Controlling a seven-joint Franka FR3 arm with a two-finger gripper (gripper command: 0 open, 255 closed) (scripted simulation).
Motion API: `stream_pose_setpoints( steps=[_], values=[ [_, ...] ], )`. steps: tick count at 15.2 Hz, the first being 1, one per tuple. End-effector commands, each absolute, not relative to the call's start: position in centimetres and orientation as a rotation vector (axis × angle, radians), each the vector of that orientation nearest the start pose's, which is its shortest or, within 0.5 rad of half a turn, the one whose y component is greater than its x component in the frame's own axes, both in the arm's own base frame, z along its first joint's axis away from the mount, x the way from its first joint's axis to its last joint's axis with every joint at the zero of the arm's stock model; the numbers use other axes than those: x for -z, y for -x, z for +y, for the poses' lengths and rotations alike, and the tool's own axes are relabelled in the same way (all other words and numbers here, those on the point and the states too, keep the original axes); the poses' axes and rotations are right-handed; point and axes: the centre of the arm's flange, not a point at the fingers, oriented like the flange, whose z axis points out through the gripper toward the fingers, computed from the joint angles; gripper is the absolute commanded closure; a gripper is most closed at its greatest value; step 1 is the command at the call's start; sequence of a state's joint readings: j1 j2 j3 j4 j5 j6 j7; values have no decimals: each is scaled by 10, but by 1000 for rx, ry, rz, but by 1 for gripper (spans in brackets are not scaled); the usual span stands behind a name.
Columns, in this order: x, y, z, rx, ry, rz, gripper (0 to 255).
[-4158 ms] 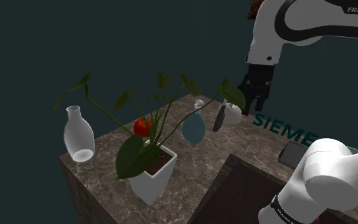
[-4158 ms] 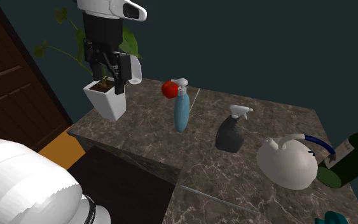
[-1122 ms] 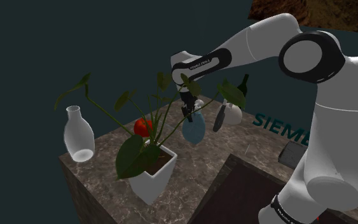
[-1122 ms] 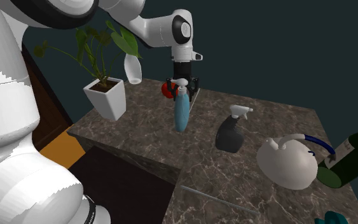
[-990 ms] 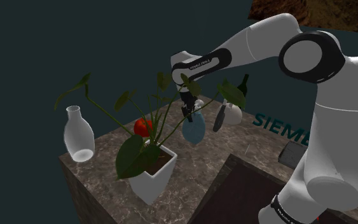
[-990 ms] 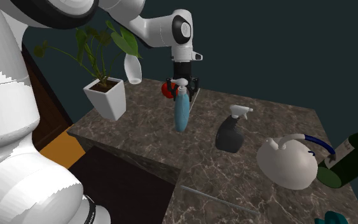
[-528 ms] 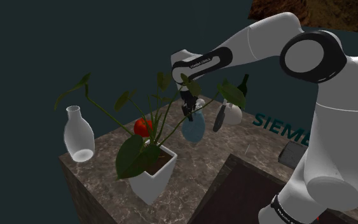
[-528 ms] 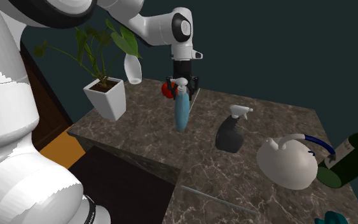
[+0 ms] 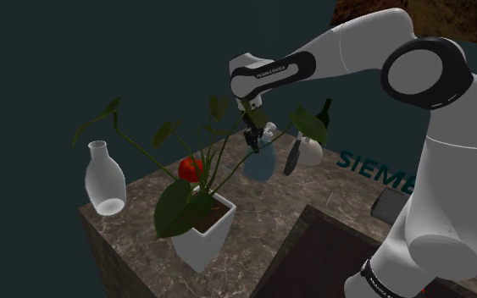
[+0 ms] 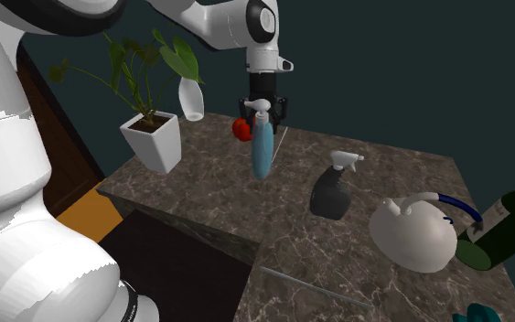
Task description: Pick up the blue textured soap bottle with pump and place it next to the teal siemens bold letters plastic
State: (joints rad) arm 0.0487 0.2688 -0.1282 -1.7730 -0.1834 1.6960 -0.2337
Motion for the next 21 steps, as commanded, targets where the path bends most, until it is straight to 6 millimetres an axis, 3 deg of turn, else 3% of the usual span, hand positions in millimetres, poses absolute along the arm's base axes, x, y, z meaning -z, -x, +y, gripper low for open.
stream_pose_setpoints(
  steps=[1, 21],
  values=[
    [-400, -588, -59, -610, 3221, -335, 255],
    [-505, -588, -59, -610, 3221, -335, 255]
  ],
)
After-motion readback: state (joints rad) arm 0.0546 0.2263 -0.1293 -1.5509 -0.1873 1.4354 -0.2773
